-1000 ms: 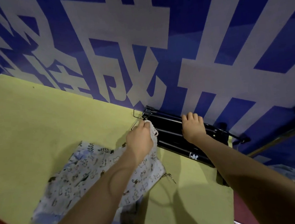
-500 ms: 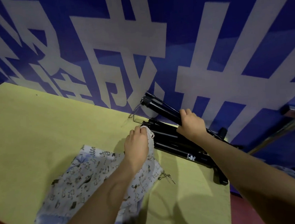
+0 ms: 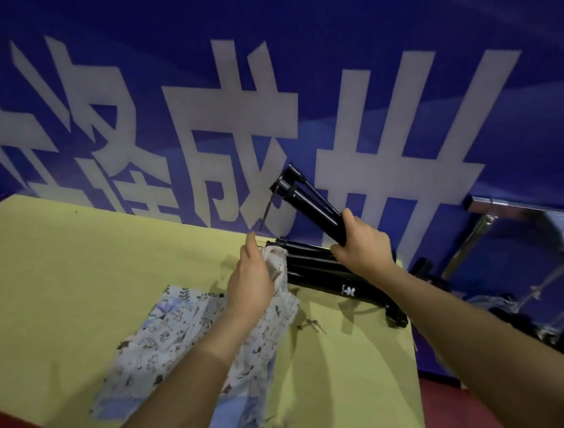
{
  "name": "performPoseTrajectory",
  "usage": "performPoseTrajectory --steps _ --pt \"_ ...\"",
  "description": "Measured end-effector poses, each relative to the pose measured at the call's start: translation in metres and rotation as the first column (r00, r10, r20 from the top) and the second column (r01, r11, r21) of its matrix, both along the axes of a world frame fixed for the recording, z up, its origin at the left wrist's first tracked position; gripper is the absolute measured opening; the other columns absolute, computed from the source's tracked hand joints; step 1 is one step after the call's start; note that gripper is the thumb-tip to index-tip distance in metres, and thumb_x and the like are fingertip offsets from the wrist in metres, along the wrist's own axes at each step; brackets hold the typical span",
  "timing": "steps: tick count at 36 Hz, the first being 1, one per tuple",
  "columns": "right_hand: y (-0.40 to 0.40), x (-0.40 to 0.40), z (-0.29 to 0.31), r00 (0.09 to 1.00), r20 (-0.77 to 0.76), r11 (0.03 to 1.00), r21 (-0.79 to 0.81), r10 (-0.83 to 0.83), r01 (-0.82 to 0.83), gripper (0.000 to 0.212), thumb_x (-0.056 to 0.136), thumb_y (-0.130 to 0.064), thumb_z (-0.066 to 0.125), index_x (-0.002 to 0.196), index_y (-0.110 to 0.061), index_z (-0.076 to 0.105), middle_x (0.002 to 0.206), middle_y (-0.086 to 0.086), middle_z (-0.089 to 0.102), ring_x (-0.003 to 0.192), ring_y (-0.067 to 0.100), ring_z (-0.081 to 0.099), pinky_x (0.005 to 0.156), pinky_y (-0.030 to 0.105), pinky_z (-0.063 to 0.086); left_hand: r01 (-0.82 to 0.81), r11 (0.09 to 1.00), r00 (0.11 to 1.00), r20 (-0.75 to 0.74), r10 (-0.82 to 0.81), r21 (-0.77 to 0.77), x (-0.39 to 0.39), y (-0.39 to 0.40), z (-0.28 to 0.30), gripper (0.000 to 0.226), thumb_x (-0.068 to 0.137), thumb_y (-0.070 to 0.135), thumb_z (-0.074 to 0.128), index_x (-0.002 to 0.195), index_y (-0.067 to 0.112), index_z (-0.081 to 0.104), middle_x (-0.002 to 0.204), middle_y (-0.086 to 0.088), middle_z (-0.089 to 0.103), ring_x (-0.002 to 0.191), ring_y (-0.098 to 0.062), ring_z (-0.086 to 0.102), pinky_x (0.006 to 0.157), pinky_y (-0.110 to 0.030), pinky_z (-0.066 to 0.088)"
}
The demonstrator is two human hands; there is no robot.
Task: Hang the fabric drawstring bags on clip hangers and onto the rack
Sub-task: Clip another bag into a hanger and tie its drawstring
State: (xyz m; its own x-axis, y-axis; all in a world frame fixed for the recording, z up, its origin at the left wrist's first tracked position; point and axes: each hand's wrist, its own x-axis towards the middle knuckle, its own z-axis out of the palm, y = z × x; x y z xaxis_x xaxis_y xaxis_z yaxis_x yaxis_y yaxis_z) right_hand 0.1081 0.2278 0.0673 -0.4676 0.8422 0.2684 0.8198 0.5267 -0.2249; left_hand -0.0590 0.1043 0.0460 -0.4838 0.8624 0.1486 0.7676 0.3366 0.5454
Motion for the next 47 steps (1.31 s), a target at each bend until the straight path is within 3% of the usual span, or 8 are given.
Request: performPoseTrajectory --steps 3,11,22,31,37,41,44,47 --pt "-0.015 0.006 0.005 1.000 -0.025 1.000 -0.022 0.008 -0.009 0.034 0.080 -0.025 0.059 0.105 -0.016 0.037 0.087 0.003 0.059 0.074 0.028 0.059 0.058 0.034 0.046 0.048 0.998 0.999 -0.008 -0.047 0.030 0.001 -0.007 0.005 0.087 0.086 -0.007 0.049 0.150 0.019 -0.003 0.127 -0.011 0.043 0.065 -0.019 0.048 0.049 -0.025 0.034" --pt "-0.056 0.011 0.002 0.998 -0.027 0.997 -0.056 0.055 -0.057 0.037 0.081 -0.030 0.058 0.111 -0.019 0.039 0.084 0.002 0.063 0.073 0.027 0.060 0.060 0.035 0.050 0.210 0.975 0.974 -0.072 -0.215 -0.077 0.009 -0.025 0.017 0.082 0.087 -0.004 0.049 0.150 0.027 0.007 0.129 -0.007 0.036 0.056 -0.012 0.038 0.045 -0.023 0.028" --pt "-0.095 0.012 -0.003 0.950 -0.312 0.963 -0.252 0.014 -0.097 0.034 0.081 -0.027 0.064 0.108 -0.019 0.045 0.077 -0.007 0.055 0.068 0.018 0.052 0.057 0.029 0.036 0.288 0.956 0.957 -0.021 -0.289 -0.050 0.013 -0.038 0.013 0.085 0.084 -0.007 0.049 0.149 0.033 0.011 0.123 -0.005 0.040 0.071 -0.023 0.052 0.056 -0.033 0.042" --pt "-0.100 0.032 -0.011 0.922 -0.384 0.928 -0.360 -0.050 -0.100 0.043 0.073 -0.018 0.067 0.111 -0.028 0.050 0.080 -0.005 0.063 0.069 0.020 0.061 0.061 0.034 0.049 0.005 0.997 0.914 -0.405 -0.037 -0.080 0.006 -0.051 0.020 0.056 0.087 0.005 0.049 0.137 0.013 0.026 0.119 -0.014 0.046 0.102 -0.030 0.048 0.076 -0.033 0.042" --pt "-0.106 0.041 -0.019 0.957 -0.288 0.899 -0.428 -0.038 -0.093 0.047 0.068 -0.019 0.067 0.111 -0.032 0.052 0.081 0.000 0.065 0.069 0.023 0.060 0.058 0.030 0.045 -0.059 0.998 0.998 -0.019 0.059 0.039 -0.001 -0.054 0.017 0.024 0.088 -0.006 0.043 0.109 0.005 0.037 0.095 -0.015 0.054 0.074 -0.028 0.052 0.053 -0.031 0.037" --pt "-0.110 0.043 -0.026 0.979 -0.202 0.883 -0.454 0.030 -0.121 0.043 0.069 -0.018 0.066 0.108 -0.029 0.052 0.071 -0.001 0.061 0.059 0.019 0.054 0.052 0.027 0.038 -0.131 0.981 0.940 0.331 0.078 0.140 -0.006 -0.053 0.017 0.028 0.084 -0.015 0.037 0.097 0.004 0.052 0.101 -0.014 0.056 0.070 -0.024 0.049 0.048 -0.027 0.034" --pt "-0.112 0.044 -0.031 0.986 -0.147 0.881 -0.454 0.073 -0.133 0.044 0.069 -0.018 0.067 0.109 -0.030 0.053 0.072 -0.004 0.060 0.065 0.019 0.056 0.055 0.027 0.040 -0.104 0.984 0.940 0.339 0.049 0.146 -0.007 -0.051 0.016 0.043 0.084 -0.016 0.039 0.115 0.001 0.064 0.120 -0.015 0.060 0.098 -0.029 0.060 0.075 -0.036 0.053" --pt "-0.111 0.042 -0.033 0.989 -0.093 0.878 -0.456 0.117 -0.147 0.050 0.069 -0.021 0.067 0.117 -0.029 0.054 0.078 -0.004 0.062 0.071 0.019 0.058 0.061 0.028 0.044 -0.070 0.981 0.964 0.264 0.020 0.182 -0.007 -0.052 0.013 0.042 0.087 -0.012 0.041 0.123 0.000 0.059 0.128 -0.013 0.056 0.117 -0.029 0.053 0.101 -0.035 0.044"
